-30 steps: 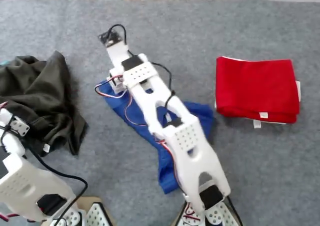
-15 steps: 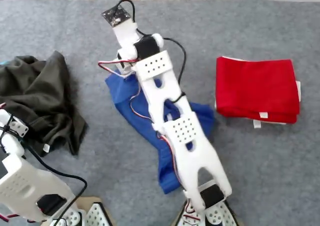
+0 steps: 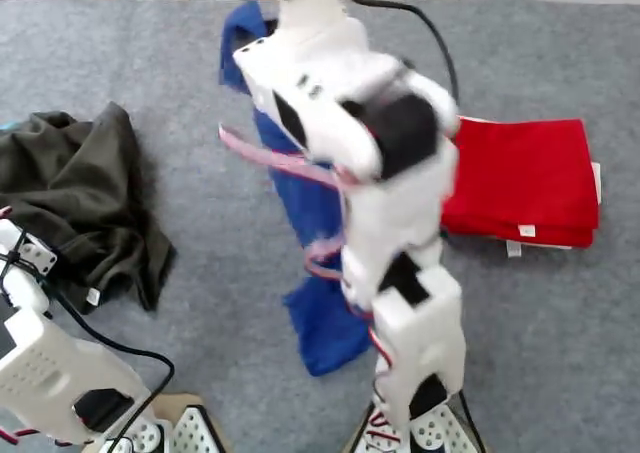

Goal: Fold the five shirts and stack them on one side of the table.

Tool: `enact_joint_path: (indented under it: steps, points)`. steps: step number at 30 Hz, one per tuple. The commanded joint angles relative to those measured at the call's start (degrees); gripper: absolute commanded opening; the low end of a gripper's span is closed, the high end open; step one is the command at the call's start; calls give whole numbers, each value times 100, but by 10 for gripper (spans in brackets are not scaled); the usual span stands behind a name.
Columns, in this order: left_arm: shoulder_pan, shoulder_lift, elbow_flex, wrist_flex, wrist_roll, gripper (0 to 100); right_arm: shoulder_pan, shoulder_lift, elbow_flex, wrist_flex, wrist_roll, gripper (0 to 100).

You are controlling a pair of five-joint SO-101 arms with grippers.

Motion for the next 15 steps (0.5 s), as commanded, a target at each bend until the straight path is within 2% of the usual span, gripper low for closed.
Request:
enact_joint_path:
  steps: [1, 5, 10, 13, 15]
  points:
    - [-57, -325, -57, 88, -62, 238, -659, -743, -75, -589, -88, 13]
    - [-356, -334, -163, 88, -26, 238, -1662, -822, -66, -1231, -79, 13]
    - [-1341, -334, -743, 88, -18, 238, -2673, -831, -13, -2013, -79, 13]
    - [-1798, -334, -1051, 88, -26, 238, -2637, -857, 418, -2189, -79, 14]
    - [-1938, -334, -1147, 88, -44, 238, -2189, -813, 804, -1960, -79, 14]
